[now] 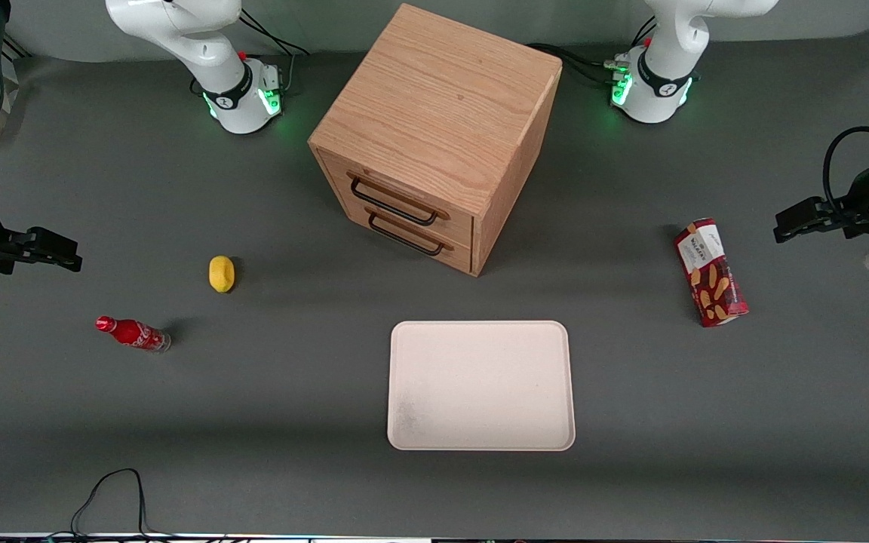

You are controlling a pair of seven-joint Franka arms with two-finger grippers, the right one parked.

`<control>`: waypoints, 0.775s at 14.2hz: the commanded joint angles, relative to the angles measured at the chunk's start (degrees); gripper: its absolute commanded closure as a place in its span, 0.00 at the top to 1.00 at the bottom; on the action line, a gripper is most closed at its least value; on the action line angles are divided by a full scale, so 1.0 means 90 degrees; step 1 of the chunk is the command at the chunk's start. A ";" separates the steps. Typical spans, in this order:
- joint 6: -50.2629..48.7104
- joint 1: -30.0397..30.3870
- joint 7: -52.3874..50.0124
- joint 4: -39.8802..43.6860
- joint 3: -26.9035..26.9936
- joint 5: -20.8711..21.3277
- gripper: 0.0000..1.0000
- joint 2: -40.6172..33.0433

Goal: Place red cookie box on tray
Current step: 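Move the left gripper toward the red plaid shortbread box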

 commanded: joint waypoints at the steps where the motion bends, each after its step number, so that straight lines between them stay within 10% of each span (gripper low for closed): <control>1: -0.0180 0.0028 0.0002 0.0020 -0.0023 0.0070 1.00 -0.0178; 11: 0.0596 0.0515 0.0071 -0.1625 0.0036 0.0236 1.00 -0.0315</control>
